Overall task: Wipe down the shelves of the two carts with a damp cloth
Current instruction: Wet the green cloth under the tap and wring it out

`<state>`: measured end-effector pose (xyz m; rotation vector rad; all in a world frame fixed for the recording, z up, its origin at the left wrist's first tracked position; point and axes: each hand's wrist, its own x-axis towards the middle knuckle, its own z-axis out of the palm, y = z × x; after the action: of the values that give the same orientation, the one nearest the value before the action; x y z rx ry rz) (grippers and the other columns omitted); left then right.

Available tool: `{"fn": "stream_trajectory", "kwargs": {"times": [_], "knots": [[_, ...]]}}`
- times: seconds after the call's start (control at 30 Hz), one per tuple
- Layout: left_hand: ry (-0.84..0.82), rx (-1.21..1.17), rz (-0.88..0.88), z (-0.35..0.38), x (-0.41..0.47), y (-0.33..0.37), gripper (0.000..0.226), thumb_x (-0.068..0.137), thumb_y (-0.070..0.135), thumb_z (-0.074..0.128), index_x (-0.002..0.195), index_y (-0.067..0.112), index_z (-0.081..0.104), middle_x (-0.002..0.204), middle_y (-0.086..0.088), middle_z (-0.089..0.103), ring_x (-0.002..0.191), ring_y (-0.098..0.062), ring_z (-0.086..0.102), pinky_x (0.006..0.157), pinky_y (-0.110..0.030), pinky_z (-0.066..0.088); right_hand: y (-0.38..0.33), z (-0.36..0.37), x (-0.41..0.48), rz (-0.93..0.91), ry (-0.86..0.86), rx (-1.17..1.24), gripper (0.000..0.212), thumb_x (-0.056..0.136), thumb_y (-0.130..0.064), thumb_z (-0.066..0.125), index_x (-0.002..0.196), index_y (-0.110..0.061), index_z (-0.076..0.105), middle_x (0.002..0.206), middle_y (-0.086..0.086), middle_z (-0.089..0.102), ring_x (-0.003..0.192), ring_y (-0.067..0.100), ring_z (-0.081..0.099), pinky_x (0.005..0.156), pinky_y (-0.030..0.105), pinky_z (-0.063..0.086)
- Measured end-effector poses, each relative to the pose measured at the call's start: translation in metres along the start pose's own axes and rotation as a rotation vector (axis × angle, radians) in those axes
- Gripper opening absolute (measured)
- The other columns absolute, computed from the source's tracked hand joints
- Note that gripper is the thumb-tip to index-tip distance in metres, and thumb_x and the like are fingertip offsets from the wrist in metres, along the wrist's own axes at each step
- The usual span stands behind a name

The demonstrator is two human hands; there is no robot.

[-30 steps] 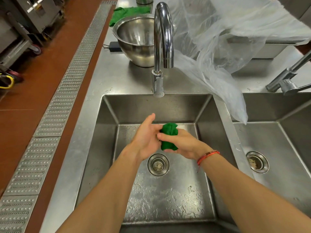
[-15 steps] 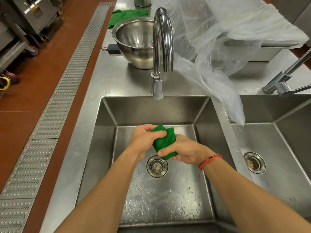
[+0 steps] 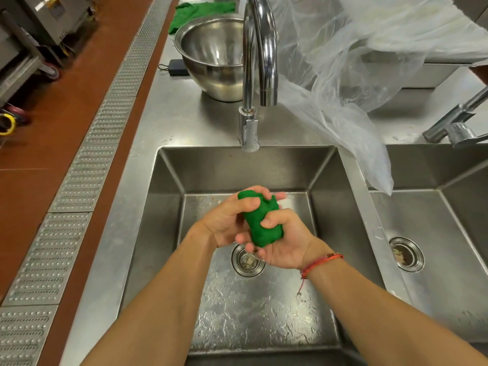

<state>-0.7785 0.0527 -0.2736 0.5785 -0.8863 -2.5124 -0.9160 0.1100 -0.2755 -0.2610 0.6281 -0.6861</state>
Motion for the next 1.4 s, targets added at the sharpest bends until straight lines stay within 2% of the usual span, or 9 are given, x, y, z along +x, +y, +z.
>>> {"fn": "stream_trajectory", "kwargs": {"times": [0.1,0.33,0.53,0.67,0.8,0.93,1.13,1.27,1.4], "knots": [[0.191,0.149,0.057,0.005,0.015,-0.004,0.02,0.073,0.021,0.077,0.068,0.015,0.059,0.099,-0.019,0.069,0.097,-0.033,0.069,0.067,-0.034,0.059,0.006,-0.004,0.002,-0.034,-0.007,0.043,0.051,0.033,-0.011,0.091,0.08,-0.006,0.074,0.072,0.013,0.066,0.053,0.019,0.064,0.038,0.021,0.049],[0.613,0.317,0.168,0.0,0.034,-0.017,0.042,0.085,-0.003,0.066,0.063,0.017,0.037,0.059,-0.01,0.044,0.053,-0.023,0.053,0.049,-0.027,0.044,0.005,-0.015,0.017,0.007,0.233,-0.288,0.025,0.068,0.009,0.068,0.077,-0.011,0.055,0.07,0.005,0.045,0.051,0.009,0.039,0.035,0.015,0.025],[0.91,0.751,0.116,-0.003,0.05,-0.025,0.016,0.082,0.017,0.062,0.077,0.026,0.05,0.079,-0.007,0.062,0.073,-0.026,0.061,0.07,-0.041,0.052,0.012,-0.011,0.029,-0.096,0.706,-0.831,0.02,0.073,0.008,0.057,0.077,-0.011,0.054,0.061,0.007,0.049,0.041,0.012,0.037,0.04,0.019,0.024],[1.114,0.907,0.054,0.007,0.055,-0.026,0.013,0.091,0.008,0.048,0.096,0.016,0.056,0.093,-0.002,0.06,0.075,-0.015,0.053,0.057,-0.026,0.037,0.021,-0.017,0.03,-0.199,0.872,-1.522,0.005,0.082,-0.018,0.062,0.079,-0.019,0.058,0.076,0.007,0.068,0.071,0.028,0.063,0.052,0.027,0.036],[1.154,0.924,-0.015,0.01,0.055,-0.026,0.022,0.087,0.002,0.044,0.097,0.011,0.062,0.096,-0.007,0.063,0.081,-0.022,0.054,0.06,-0.029,0.036,0.027,-0.025,0.029,-0.238,0.95,-1.778,0.018,0.082,-0.018,0.061,0.098,-0.012,0.058,0.09,0.012,0.071,0.083,0.037,0.067,0.06,0.035,0.044],[1.067,0.87,0.049,0.007,0.055,-0.027,0.017,0.092,0.01,0.049,0.089,0.007,0.066,0.089,-0.011,0.068,0.083,-0.026,0.061,0.061,-0.033,0.045,0.015,-0.02,0.022,-0.175,0.886,-1.722,0.01,0.081,-0.012,0.06,0.09,-0.012,0.057,0.083,0.009,0.066,0.078,0.032,0.063,0.061,0.033,0.041],[0.634,0.921,0.19,0.002,0.021,-0.002,0.03,0.085,0.01,0.059,0.113,0.018,0.066,0.111,-0.003,0.066,0.098,-0.018,0.065,0.085,-0.039,0.058,-0.029,-0.026,0.002,0.071,0.71,-0.805,0.019,0.074,-0.001,0.066,0.075,-0.011,0.051,0.058,0.004,0.042,0.038,0.011,0.026,0.038,0.016,0.019],[0.197,1.671,0.357,-0.008,-0.001,0.002,0.095,0.061,-0.003,0.056,0.15,0.021,0.033,0.15,-0.005,0.034,0.137,-0.022,0.038,0.106,-0.035,0.043,-0.051,-0.029,-0.016,0.264,0.291,-0.532,0.031,0.068,-0.007,0.071,0.078,-0.018,0.044,0.053,-0.005,0.037,0.035,0.003,0.021,0.028,0.013,0.017],[0.05,2.282,0.757,0.01,0.005,0.016,0.069,0.076,0.004,0.067,0.139,0.01,0.04,0.148,-0.022,0.041,0.138,-0.04,0.038,0.1,-0.053,0.045,-0.052,-0.027,-0.02,0.446,-0.188,-0.303,0.038,0.061,-0.012,0.085,0.088,-0.013,0.058,0.054,-0.005,0.045,0.041,0.005,0.02,0.028,0.01,0.03]]}}
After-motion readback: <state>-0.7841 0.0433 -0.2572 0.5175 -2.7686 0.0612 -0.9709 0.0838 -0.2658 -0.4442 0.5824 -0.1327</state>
